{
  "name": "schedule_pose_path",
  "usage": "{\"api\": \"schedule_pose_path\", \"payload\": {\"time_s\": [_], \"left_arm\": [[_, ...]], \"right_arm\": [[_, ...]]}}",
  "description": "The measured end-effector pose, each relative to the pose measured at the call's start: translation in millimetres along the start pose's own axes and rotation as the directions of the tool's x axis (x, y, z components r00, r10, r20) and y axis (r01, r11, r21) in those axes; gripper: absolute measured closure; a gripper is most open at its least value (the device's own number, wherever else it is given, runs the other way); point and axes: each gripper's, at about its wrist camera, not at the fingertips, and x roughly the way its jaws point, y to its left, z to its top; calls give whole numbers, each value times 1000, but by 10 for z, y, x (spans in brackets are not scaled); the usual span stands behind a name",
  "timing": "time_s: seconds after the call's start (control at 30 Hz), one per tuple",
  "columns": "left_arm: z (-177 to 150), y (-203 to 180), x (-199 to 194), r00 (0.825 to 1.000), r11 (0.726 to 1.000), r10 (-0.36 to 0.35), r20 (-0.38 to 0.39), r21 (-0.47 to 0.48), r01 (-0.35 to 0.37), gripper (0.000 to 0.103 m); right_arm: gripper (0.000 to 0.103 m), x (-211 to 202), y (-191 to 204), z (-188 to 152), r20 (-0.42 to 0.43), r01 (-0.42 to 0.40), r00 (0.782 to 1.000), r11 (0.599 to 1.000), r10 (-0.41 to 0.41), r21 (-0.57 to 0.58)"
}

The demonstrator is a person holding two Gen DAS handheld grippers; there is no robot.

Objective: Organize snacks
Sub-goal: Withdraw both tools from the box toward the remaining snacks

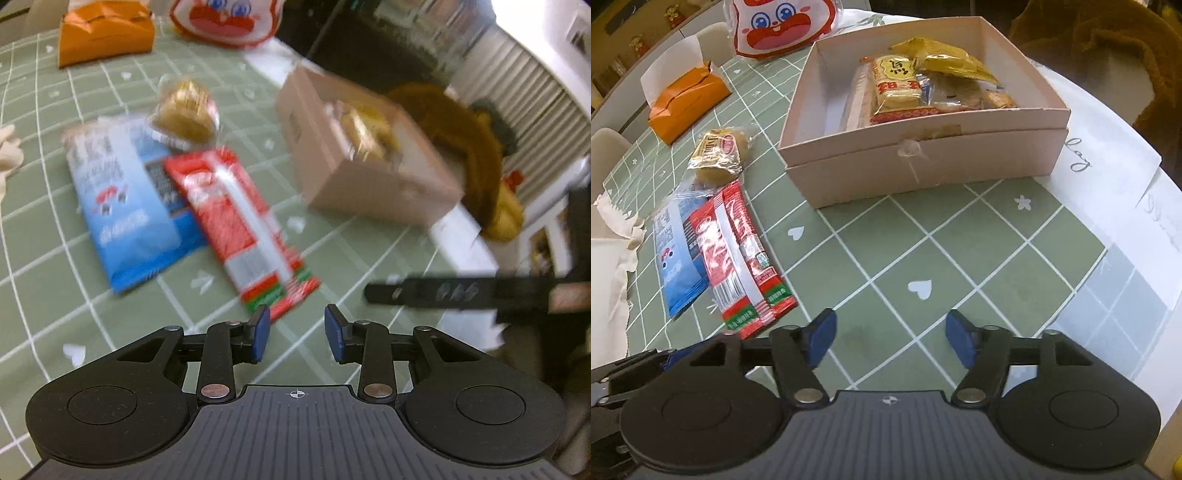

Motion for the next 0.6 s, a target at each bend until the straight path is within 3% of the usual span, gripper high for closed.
{"api": "schedule_pose_path", "payload": {"time_s": [0.1, 0.17, 0.27, 0.37, 0.47, 0.6], "left_arm": [[203, 98, -147, 996, 999, 20, 87, -49, -16, 66], [381, 251, -203, 988, 993, 71, 138, -102, -57, 66], [686, 597, -212, 964, 960, 190, 184, -242, -143, 66], [989, 787, -130, 958, 938, 210, 194, -316, -141, 66], [1329, 733, 37, 961, 952, 199, 191, -269, -143, 66], [1608, 603, 395, 942, 945, 313, 121, -144, -295, 65]], "right_arm": [[25, 23, -44, 34, 14, 8, 1000, 1000, -8, 5], [23, 32, -66, 40, 21, 5, 1000, 1000, -4, -5], [20, 29, -82, 29, 17, -15, 1000, 999, 16, -37], [17, 24, -87, 2, 18, -33, 999, 997, 35, -74], [15, 37, -28, -31, 18, -22, 1000, 991, 25, -129], [12, 55, 50, -71, 19, -1, 1000, 981, 4, -192]]}}
